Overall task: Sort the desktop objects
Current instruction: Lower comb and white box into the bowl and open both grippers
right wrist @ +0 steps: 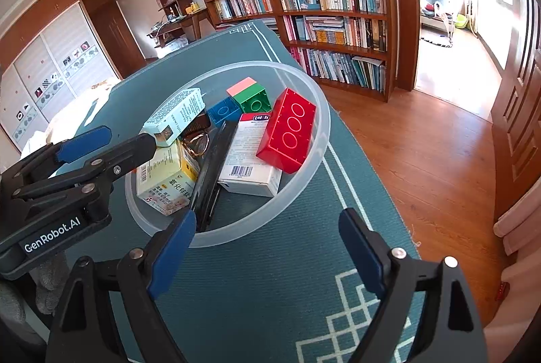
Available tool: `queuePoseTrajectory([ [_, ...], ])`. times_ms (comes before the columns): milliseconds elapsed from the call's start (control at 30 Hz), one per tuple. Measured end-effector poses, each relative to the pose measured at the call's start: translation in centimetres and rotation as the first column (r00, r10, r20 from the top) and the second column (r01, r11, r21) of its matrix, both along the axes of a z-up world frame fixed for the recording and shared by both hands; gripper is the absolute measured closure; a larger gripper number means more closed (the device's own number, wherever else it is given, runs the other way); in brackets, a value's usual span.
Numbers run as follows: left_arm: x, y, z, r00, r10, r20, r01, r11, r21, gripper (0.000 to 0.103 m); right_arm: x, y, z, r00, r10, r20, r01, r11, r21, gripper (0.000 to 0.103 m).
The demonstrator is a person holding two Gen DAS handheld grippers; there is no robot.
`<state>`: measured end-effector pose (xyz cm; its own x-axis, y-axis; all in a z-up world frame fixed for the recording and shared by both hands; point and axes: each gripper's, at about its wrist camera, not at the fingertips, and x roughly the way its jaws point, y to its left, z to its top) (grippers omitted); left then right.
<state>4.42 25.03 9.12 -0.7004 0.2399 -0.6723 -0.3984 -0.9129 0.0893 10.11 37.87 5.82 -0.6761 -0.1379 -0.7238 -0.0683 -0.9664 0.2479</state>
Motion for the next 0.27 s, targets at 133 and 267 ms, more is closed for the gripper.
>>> queuePoseTrajectory([
  [133,0.04,-0.11,-0.13,1.0,-0.008,0.002,0.008,1.0,0.001,0.03,-0.18,-0.03,-0.19,1.0,-0.001,0.008,0.001,1.0,-0.002,0.014],
  [267,-0.12,-0.15,-0.23,1.0,-0.015,0.008,0.015,1.0,-0.005,0.03,-0.14,-0.25,-0.15,1.0,0.002,0.004,-0.002,1.0,0.017,0.013],
])
